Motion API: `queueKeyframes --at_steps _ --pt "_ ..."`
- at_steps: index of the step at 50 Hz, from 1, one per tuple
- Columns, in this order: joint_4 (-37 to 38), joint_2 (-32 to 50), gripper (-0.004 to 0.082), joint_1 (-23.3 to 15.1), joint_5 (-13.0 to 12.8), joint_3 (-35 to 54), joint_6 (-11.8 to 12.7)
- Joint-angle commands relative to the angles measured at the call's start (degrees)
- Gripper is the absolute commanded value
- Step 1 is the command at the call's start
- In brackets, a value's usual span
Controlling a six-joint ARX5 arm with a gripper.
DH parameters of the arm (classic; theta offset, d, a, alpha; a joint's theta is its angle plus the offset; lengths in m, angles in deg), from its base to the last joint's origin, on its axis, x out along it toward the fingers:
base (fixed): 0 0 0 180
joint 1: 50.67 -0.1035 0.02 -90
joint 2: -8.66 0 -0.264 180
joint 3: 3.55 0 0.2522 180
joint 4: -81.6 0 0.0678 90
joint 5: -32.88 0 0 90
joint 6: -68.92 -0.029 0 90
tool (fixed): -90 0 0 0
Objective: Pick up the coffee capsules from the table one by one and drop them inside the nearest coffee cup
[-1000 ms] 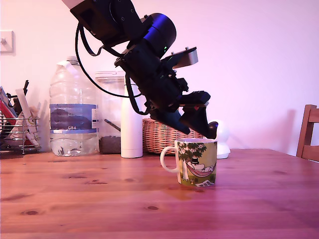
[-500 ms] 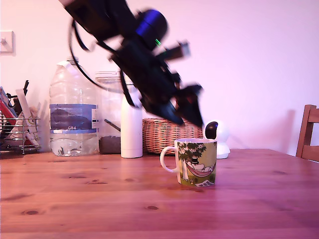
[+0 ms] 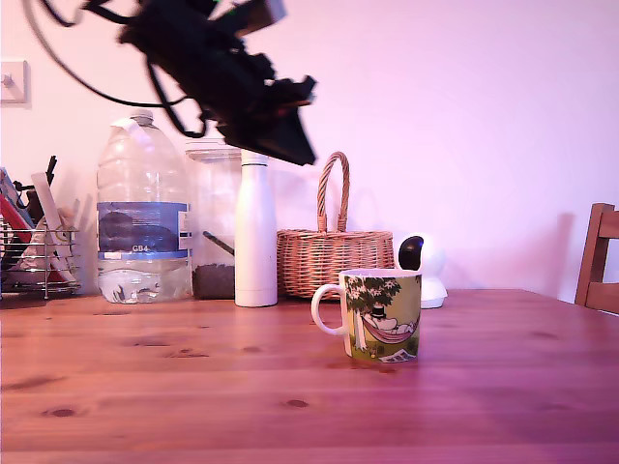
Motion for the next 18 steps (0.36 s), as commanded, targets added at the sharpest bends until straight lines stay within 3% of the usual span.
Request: queueKeyframes --at_steps 1,18 --pt "1.31 1.9 0.0004 -0.83 0.57 3.04 0.83" --pt "3.5 5.29 -0.0022 -2.21 0.72 7.52 2.8"
